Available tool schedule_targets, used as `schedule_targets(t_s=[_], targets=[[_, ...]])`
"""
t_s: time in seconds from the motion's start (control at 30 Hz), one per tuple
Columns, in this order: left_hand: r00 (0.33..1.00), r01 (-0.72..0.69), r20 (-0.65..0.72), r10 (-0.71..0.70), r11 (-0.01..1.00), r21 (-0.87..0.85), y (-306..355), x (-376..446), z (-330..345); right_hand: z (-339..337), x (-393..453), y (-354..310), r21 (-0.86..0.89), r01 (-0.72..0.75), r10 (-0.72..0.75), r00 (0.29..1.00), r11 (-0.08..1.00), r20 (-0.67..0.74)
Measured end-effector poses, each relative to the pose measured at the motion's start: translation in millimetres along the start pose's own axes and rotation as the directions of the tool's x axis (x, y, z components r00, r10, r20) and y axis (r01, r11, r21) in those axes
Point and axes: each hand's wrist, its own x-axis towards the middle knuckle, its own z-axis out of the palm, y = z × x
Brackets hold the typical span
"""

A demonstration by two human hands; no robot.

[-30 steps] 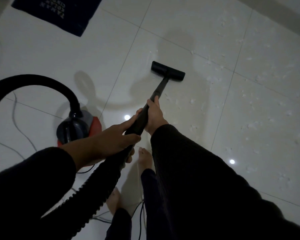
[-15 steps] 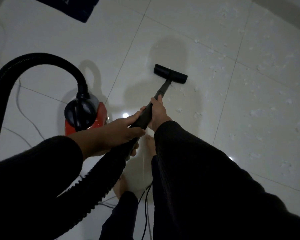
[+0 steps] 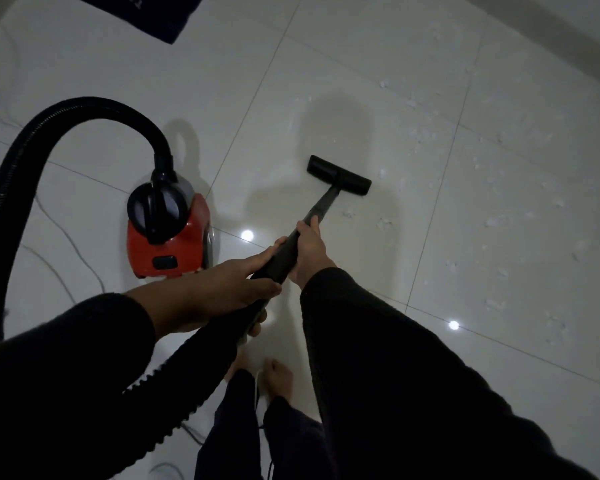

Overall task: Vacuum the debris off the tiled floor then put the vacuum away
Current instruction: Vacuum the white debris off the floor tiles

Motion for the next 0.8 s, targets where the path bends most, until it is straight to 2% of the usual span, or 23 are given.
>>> schedule_targets(t_s=[0.4,0.8], targets=[[0.996,0.079,-0.033,-0.077,0.994,0.069,-13.6,-33.2,34.3,-36.4,-31.3,22.1,0.068,-0.084,0.084,0.996,0.994,0.004],[0.995,0.087,-0.043,-0.085,0.995,0.046,-47.1,-47.8,27.9,-37.6,-36.5,53.2,0.131,-0.036,0.041,0.999,0.991,-0.03]])
